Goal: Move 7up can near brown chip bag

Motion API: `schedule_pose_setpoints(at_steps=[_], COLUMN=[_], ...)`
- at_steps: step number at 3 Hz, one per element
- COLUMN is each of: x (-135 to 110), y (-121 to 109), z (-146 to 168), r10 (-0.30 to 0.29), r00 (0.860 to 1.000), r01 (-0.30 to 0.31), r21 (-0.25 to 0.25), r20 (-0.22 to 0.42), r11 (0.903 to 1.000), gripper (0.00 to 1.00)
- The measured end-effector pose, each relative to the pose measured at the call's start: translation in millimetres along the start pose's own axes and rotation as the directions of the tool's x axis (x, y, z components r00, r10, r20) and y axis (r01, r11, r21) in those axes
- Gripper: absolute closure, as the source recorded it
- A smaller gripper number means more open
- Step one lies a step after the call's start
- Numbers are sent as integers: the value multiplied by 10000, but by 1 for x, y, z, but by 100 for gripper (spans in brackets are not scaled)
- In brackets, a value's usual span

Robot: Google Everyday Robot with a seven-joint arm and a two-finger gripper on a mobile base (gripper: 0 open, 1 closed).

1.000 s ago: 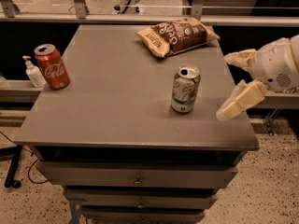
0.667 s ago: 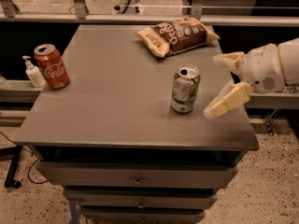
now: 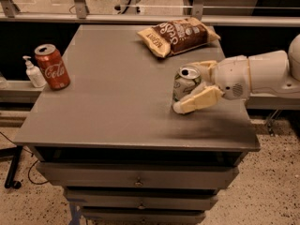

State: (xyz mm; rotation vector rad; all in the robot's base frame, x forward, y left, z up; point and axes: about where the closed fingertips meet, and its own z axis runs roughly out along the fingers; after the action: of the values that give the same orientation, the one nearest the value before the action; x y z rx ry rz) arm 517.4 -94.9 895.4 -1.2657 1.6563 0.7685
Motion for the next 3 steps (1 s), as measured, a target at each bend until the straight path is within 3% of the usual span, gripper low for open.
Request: schedule_pose_setpoints(at_steps=[1,3], x=[1,1], y=[2,-8], z=[11,0], r10=[219,206], r00=[9989,9982], r01=[-218,-229], r21=[-22,398], r20=[408,569], r11=[9998,9989], gripper=[41,87])
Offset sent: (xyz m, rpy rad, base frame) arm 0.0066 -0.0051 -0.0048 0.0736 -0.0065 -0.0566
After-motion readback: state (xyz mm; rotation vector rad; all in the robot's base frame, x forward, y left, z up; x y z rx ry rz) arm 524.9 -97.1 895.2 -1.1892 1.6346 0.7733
